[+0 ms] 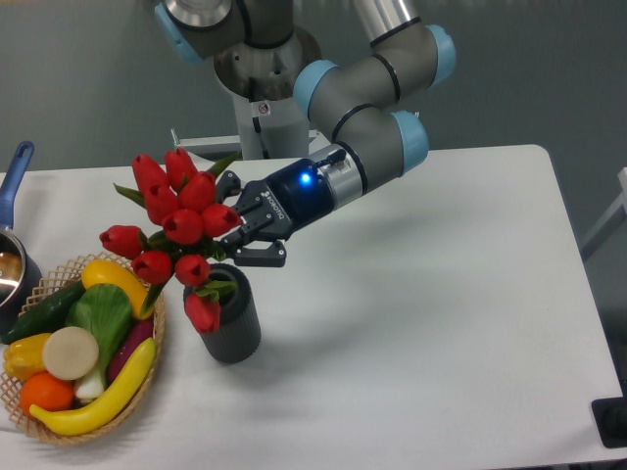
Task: Insert the flowers into the vase
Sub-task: 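Lower the tulip stems down into the grey vase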
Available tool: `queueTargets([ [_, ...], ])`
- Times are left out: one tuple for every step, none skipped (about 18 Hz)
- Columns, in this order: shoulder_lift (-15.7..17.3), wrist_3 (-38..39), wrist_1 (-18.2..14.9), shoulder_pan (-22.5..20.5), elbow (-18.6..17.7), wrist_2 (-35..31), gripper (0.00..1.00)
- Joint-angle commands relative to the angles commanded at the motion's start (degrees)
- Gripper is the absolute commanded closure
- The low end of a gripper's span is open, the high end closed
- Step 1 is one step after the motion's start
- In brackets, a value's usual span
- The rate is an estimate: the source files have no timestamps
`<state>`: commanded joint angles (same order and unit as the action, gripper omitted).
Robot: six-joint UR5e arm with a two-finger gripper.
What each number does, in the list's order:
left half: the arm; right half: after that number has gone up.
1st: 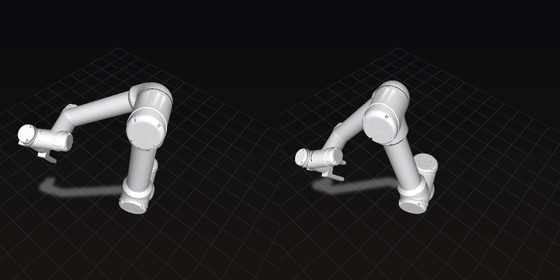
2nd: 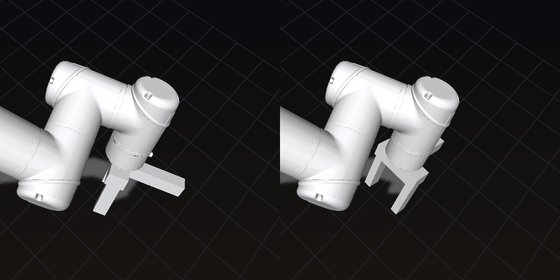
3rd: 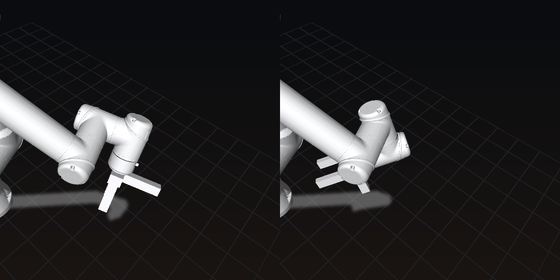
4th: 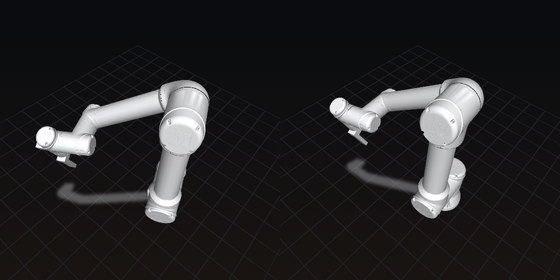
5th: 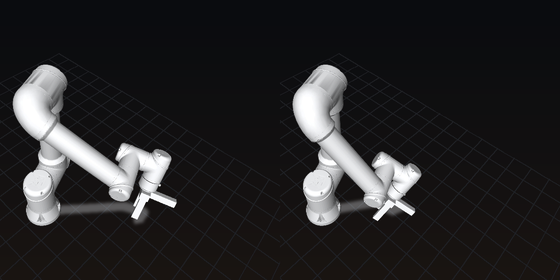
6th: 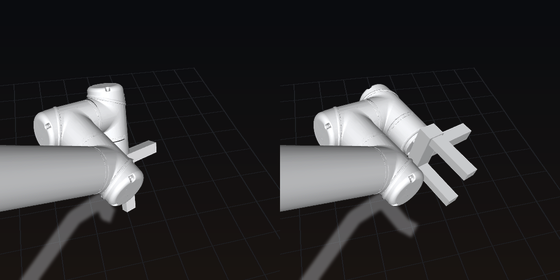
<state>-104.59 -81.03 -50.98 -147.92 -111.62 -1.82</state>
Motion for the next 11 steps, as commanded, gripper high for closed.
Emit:
queueTargets([
  [-0.26, 0.00, 0.00, 0.00, -0.09, -1.24, 0.74],
  [-0.53, -0.17, 0.00, 0.00, -0.35, -1.43, 0.74],
  [-0.53, -0.09, 0.09, 0.00, -0.61, -1.51, 0.74],
  [-0.62, -0.18, 0.09, 0.00, -0.79, -1.60, 0.74],
  [-0.97, -0.44, 0.09, 0.00, -0.79, -1.60, 0.74],
  [-1.32, -0.96, 0.09, 0.00, -0.88, -1.60, 0.74],
  [-1.58, -1.58, 0.09, 0.00, -1.05, -1.60, 0.74],
  [-1.93, -2.19, 0.18, 0.00, -1.49, -1.60, 0.74],
  [-2.20, -3.07, 0.18, 0.09, -1.76, -1.60, 0.74],
  [-2.29, -3.86, 0.18, 0.17, -2.19, -1.60, 0.74],
  [-2.63, -4.65, 0.18, 0.26, -2.63, -1.60, 0.74],
])
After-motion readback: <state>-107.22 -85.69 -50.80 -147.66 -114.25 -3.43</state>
